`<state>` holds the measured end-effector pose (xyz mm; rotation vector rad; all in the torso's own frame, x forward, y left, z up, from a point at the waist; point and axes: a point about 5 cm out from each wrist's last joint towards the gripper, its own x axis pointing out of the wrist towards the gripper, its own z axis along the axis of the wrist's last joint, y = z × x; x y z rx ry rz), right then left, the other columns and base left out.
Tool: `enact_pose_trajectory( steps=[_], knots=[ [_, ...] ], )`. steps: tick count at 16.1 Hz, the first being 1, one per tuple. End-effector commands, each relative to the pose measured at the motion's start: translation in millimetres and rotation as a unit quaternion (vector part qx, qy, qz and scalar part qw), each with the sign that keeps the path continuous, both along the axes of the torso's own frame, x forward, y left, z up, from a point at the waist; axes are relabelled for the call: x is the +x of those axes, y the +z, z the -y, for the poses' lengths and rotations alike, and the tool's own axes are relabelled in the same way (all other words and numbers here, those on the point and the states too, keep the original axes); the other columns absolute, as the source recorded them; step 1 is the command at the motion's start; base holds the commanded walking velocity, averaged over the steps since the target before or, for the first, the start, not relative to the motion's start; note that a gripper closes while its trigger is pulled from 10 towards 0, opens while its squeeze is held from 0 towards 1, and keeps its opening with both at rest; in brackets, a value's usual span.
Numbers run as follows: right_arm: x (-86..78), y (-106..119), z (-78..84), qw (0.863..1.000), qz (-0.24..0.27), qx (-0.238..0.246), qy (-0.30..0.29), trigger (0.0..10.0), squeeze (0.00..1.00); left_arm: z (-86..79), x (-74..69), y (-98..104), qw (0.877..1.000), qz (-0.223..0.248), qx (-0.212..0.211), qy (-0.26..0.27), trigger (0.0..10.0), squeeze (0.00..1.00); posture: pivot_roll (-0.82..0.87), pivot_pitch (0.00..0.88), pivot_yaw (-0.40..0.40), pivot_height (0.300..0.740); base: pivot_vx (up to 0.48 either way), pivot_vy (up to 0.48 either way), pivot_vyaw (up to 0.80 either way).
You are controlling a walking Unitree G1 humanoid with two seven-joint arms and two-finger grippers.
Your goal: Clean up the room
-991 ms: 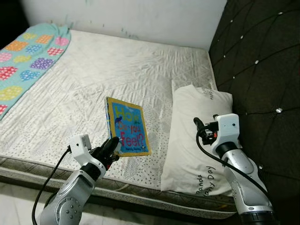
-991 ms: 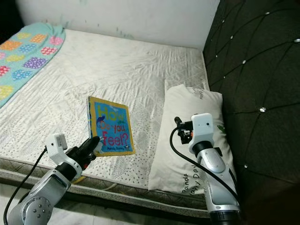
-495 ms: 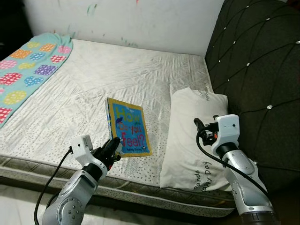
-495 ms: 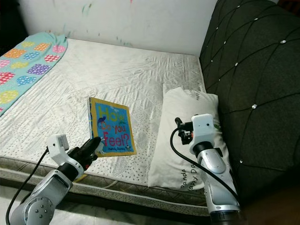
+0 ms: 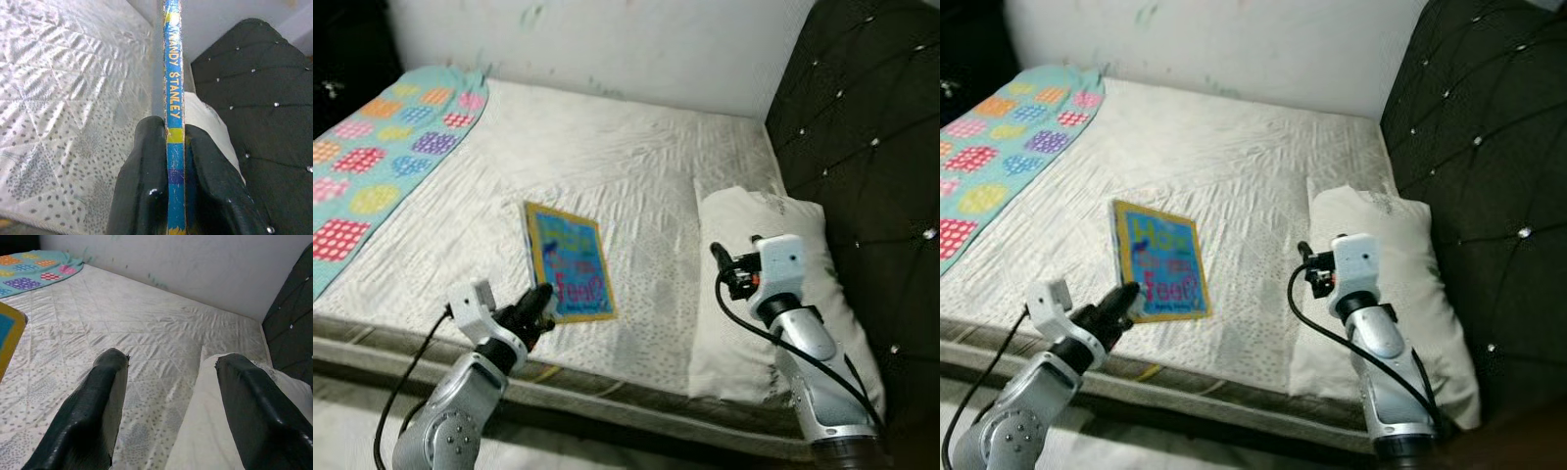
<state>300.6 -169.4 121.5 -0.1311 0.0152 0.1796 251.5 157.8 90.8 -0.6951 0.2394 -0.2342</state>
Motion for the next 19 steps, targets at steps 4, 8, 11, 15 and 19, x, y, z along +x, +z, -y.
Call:
enact_pose_trajectory(
  steps=[4, 8, 11, 15, 19],
  knots=[
    [-0.5, -1, 7.7, 1.000, -0.003, -0.008, -0.010, 10.0, 0.00, 8.3, 3.0, 8, 1.000, 0.023, -0.012, -0.012, 10.0, 0.00, -0.08, 0.007, -0.053, 0.740, 0.000, 0.000, 0.00],
    [0.2, -1, 7.7, 1.000, 0.000, -0.009, -0.010, 10.0, 0.00, 7.6, 3.6, 9, 0.999, 0.029, -0.017, -0.011, 10.0, 0.00, -0.08, 0.006, -0.052, 0.740, 0.000, 0.000, 0.00],
    [0.1, 0, 6.2, 1.000, 0.001, -0.006, -0.007, 10.0, 0.00, 8.5, 3.5, 10, 0.999, 0.033, -0.018, -0.017, 10.0, 0.00, -0.08, 0.007, -0.052, 0.740, 0.000, 0.000, 0.00],
    [-0.1, 1, 6.3, 1.000, 0.003, 0.000, -0.007, 10.0, 0.00, 8.3, 2.9, 11, 0.999, 0.036, -0.019, -0.018, 10.0, 0.00, -0.08, 0.011, -0.051, 0.740, 0.000, 0.000, 0.00],
    [-9.8, 2, 3.4, 1.000, -0.003, 0.019, -0.005, 10.0, 0.00, -2.4, -3.4, 13, 0.999, 0.034, -0.002, 0.010, 10.0, 0.00, -0.08, 0.040, -0.055, 0.740, 0.000, 0.000, 0.00]
  ],
)
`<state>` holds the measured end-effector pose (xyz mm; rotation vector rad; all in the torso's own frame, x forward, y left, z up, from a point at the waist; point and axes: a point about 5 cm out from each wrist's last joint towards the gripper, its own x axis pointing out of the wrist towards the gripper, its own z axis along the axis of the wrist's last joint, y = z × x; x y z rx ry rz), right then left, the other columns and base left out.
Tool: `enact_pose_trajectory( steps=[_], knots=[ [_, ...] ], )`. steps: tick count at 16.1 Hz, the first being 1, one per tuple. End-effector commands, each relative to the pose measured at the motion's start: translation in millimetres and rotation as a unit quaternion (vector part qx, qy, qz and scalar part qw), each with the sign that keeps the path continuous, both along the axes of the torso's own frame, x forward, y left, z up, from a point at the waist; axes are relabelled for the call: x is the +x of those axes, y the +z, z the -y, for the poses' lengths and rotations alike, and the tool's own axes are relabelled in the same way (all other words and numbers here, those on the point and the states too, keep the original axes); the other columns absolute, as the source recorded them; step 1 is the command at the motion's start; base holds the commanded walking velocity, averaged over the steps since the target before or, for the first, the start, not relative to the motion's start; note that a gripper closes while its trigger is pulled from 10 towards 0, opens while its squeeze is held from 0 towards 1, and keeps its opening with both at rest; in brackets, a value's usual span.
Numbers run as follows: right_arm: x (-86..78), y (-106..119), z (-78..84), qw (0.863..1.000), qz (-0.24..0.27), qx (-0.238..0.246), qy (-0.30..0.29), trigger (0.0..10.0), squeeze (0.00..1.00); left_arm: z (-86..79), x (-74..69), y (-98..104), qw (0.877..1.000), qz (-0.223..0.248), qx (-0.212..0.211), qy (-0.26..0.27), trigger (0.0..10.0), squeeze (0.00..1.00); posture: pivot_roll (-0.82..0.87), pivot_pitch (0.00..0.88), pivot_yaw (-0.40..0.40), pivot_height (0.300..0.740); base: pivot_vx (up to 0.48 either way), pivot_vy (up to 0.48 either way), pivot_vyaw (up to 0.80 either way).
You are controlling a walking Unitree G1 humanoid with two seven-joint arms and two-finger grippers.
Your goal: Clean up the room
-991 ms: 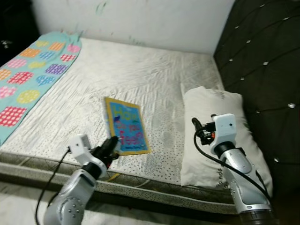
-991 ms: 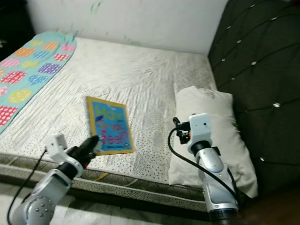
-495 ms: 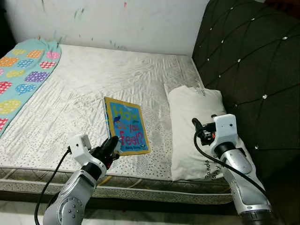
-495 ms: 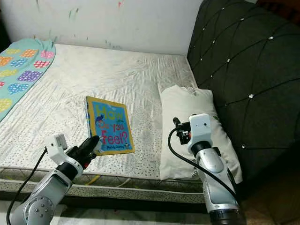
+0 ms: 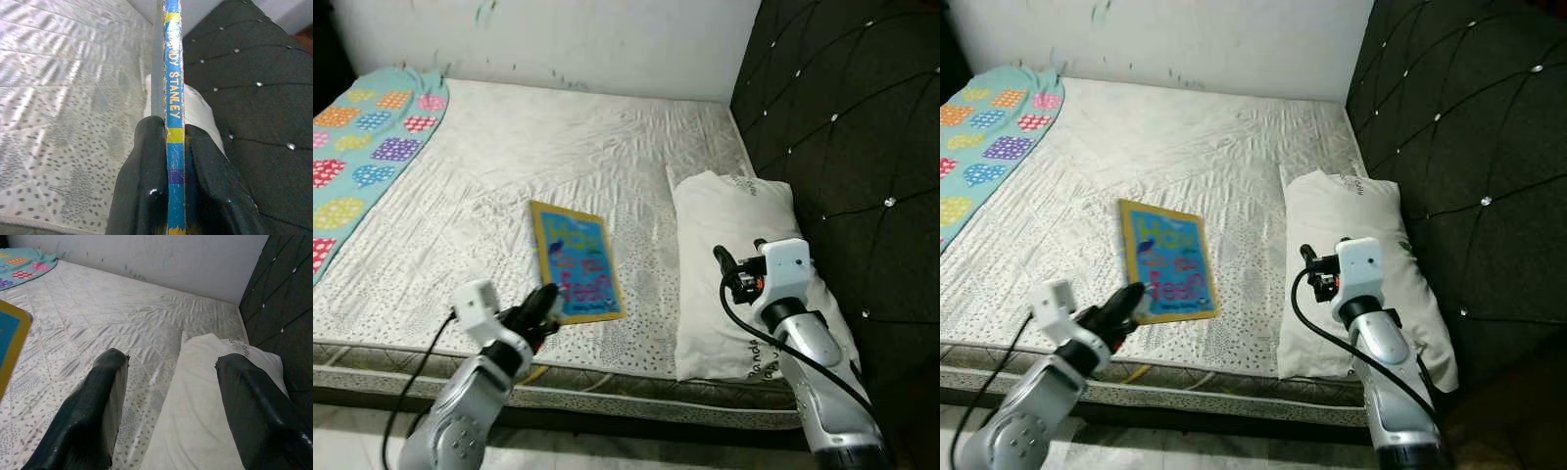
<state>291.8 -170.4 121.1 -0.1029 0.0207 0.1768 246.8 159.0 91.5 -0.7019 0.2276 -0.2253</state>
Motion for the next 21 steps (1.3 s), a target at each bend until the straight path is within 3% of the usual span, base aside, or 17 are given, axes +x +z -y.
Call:
enact_pose_trajectory(
  steps=[1, 6, 8, 14, 21],
  knots=[
    [-3.4, 2, 0.9, 1.000, -0.002, 0.008, 0.000, 10.0, 0.00, -3.2, -0.4, 12, 1.000, 0.029, 0.003, 0.009, 10.0, 0.00, -0.07, 0.047, -0.060, 0.740, 0.000, 0.000, 0.00],
    [-14.2, -3, -0.3, 0.999, -0.031, 0.017, 0.006, 10.0, 0.00, -6.5, -16.5, 18, 0.999, 0.021, 0.000, 0.037, 10.0, 0.00, -0.04, 0.118, -0.073, 0.740, 0.000, 0.000, 0.00],
    [-23.0, -8, 3.6, 0.999, -0.045, 0.016, -0.001, 10.0, 0.00, -8.4, -29.8, 13, 1.000, -0.001, 0.009, 0.028, 10.0, 0.00, -0.05, 0.173, -0.060, 0.740, 0.000, 0.000, 0.00],
    [-39.3, -8, 9.6, 0.997, -0.069, 0.004, 0.015, 10.0, 0.00, -10.1, -35.6, 16, 0.999, -0.012, 0.010, 0.037, 10.0, 0.00, -0.06, 0.229, -0.085, 0.740, 0.000, 0.000, 0.00],
    [-38.8, -7, 10.6, 0.997, -0.078, 0.002, 0.016, 10.0, 0.00, -8.7, -34.0, 15, 0.999, -0.020, 0.007, 0.037, 10.0, 0.00, -0.07, 0.232, -0.082, 0.655, 0.000, 0.000, 0.00]
  ],
)
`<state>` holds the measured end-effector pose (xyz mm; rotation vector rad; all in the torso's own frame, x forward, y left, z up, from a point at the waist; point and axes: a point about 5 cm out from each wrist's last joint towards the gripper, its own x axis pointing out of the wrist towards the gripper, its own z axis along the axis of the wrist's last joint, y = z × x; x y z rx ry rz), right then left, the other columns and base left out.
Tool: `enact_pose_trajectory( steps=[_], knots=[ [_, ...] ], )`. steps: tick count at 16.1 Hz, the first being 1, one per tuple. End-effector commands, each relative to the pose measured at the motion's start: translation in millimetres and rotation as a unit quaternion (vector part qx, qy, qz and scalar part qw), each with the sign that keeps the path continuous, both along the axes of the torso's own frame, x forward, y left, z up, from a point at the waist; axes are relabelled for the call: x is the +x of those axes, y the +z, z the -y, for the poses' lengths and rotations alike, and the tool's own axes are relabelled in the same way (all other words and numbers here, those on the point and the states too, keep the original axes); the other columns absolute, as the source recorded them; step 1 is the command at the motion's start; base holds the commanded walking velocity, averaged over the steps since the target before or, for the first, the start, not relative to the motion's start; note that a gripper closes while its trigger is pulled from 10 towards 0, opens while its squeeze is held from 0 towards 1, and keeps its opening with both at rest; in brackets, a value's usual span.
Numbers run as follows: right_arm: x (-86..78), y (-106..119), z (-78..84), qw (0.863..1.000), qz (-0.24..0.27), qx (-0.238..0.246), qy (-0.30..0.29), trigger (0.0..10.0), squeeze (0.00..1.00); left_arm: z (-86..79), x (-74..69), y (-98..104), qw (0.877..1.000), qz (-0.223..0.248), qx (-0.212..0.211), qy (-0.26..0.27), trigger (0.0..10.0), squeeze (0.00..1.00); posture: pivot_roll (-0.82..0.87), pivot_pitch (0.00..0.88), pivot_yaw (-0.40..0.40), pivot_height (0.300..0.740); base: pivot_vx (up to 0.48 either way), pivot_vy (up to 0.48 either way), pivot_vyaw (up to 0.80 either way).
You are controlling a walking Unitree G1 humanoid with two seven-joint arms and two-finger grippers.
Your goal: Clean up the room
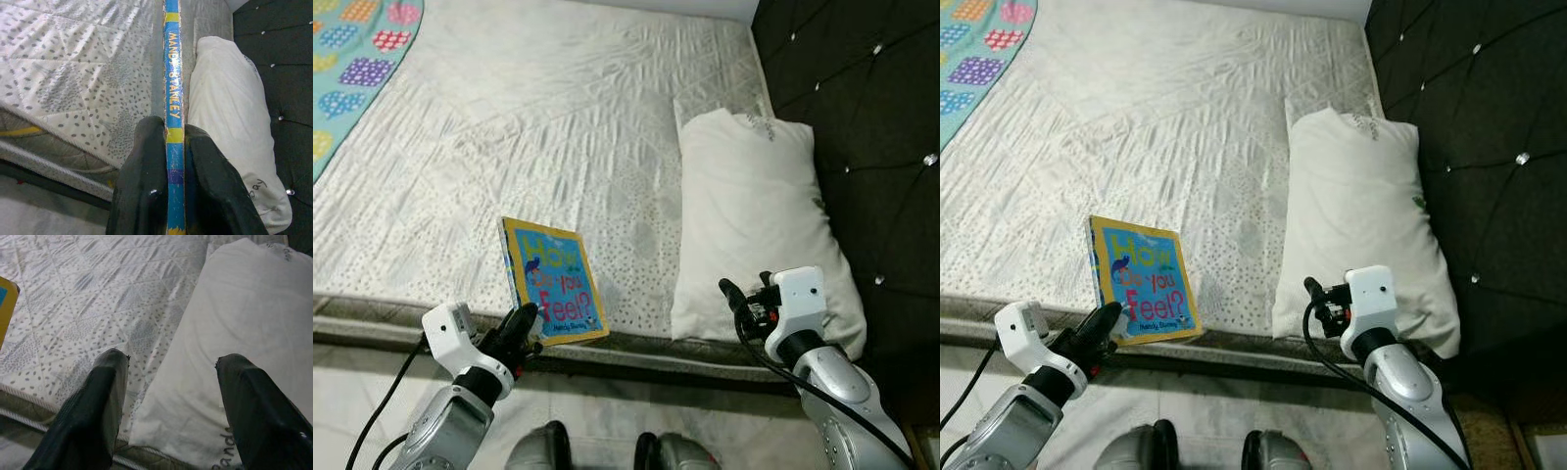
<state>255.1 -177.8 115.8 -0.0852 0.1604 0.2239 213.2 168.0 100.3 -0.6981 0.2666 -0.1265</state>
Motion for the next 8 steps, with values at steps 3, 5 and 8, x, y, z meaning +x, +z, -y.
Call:
enact_pose_trajectory(
  steps=[3, 5, 8],
  knots=[
    [1.7, 0.1, 4.8, 1.000, -0.004, -0.004, -0.004, 10.0, 0.00, 0.3, 1.8, 6.8, 1.000, 0.019, 0.002, 0.018, 10.0, 0.00, -0.07, 0.231, -0.087, 0.631, 0.000, 0.000, 0.00],
    [5.3, 1.9, 5.8, 1.000, -0.001, -0.007, -0.004, 10.0, 0.00, -3.4, 2.0, 7.5, 0.999, 0.027, 0.000, 0.047, 10.0, 0.00, -0.07, 0.229, -0.092, 0.631, 0.000, 0.000, 0.00],
    [8.3, 3.4, 7.3, 1.000, 0.003, -0.010, -0.004, 10.0, 0.00, -5.3, 1.0, 7.2, 0.998, 0.027, -0.001, 0.052, 10.0, 0.00, -0.07, 0.229, -0.098, 0.631, 0.000, 0.000, 0.00]
  ],
)
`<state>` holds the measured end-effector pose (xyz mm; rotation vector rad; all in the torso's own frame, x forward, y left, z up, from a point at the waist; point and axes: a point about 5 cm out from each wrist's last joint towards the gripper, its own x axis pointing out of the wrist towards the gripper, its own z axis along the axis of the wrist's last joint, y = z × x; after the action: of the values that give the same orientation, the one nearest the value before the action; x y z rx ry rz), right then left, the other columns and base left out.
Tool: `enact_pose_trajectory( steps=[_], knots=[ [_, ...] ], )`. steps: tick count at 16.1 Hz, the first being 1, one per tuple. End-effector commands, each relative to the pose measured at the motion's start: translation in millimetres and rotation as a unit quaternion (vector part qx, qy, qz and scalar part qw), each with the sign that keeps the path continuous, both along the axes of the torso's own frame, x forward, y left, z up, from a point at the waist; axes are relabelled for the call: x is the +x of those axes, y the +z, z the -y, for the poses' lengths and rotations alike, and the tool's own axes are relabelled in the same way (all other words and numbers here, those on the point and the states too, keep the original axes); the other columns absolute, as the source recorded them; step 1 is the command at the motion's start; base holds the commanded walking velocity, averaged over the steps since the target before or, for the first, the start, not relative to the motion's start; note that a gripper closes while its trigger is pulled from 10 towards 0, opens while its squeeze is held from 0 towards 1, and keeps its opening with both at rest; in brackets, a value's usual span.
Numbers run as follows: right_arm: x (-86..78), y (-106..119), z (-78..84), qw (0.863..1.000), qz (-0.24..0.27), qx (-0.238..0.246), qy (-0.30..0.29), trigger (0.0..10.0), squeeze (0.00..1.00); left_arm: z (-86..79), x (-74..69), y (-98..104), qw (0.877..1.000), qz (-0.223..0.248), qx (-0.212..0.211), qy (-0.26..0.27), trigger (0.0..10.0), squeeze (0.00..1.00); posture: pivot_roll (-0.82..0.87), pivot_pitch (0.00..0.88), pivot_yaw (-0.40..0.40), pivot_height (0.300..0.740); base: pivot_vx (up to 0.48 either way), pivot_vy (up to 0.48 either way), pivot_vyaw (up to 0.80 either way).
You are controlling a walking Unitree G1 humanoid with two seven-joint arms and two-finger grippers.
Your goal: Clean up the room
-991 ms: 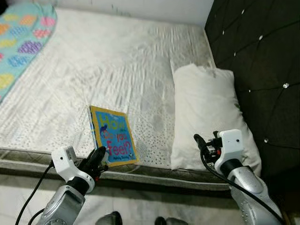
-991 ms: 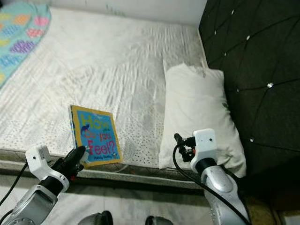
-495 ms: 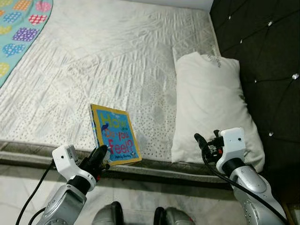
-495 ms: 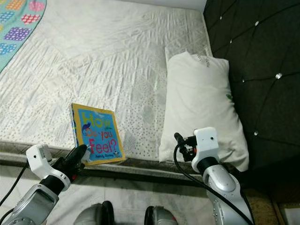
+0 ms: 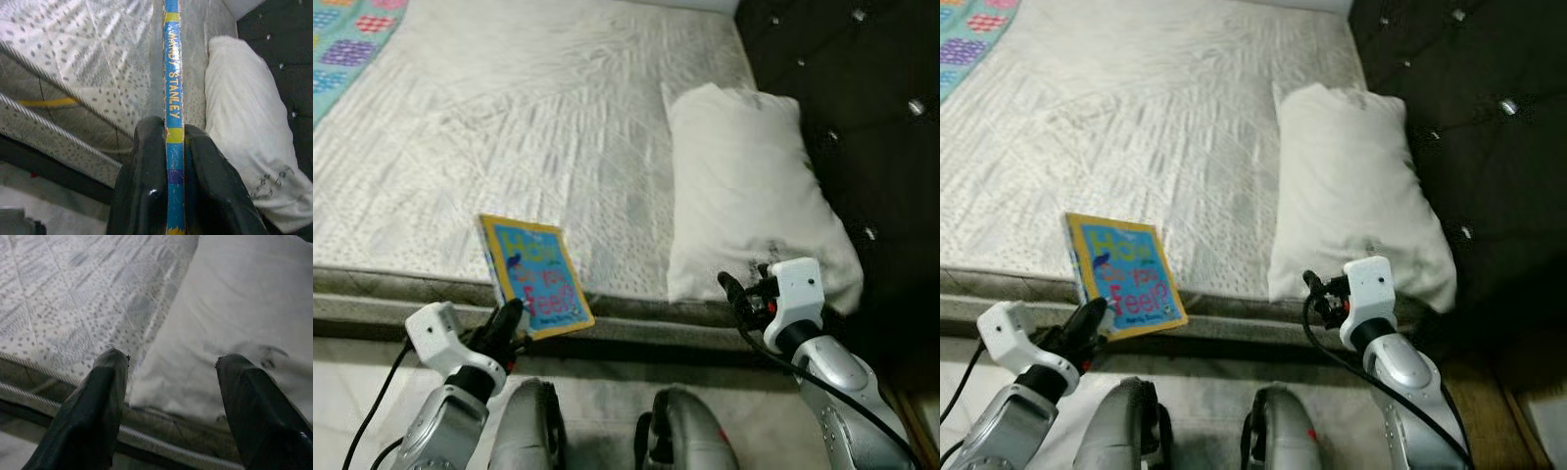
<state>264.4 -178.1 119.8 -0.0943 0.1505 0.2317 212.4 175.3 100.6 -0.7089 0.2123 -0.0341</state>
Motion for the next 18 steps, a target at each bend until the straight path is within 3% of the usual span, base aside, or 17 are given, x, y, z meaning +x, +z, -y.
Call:
enact_pose_trajectory(
  steps=[1, 13, 18],
  knots=[
    [-0.1, -0.2, 7.6, 1.000, -0.002, -0.007, -0.008, 10.0, 0.00, 1.8, 1.9, 7.1, 1.000, 0.018, 0.001, 0.002, 10.0, 0.00, -0.07, 0.230, -0.099, 0.631, 0.000, 0.000, 0.00],
    [4.0, -1.3, 8.1, 1.000, 0.006, -0.011, -0.015, 10.0, 0.00, 2.9, 6.8, 7.1, 1.000, 0.024, 0.004, -0.002, 10.0, 0.00, -0.07, 0.220, -0.091, 0.631, 0.268, 0.000, 0.00],
    [5.7, -1.8, 7.9, 1.000, 0.009, -0.015, -0.016, 10.0, 0.00, 4.0, 7.8, 6.7, 1.000, 0.023, 0.000, -0.004, 10.0, 0.00, -0.07, 0.217, -0.089, 0.631, 0.102, 0.000, 0.00]
  ],
)
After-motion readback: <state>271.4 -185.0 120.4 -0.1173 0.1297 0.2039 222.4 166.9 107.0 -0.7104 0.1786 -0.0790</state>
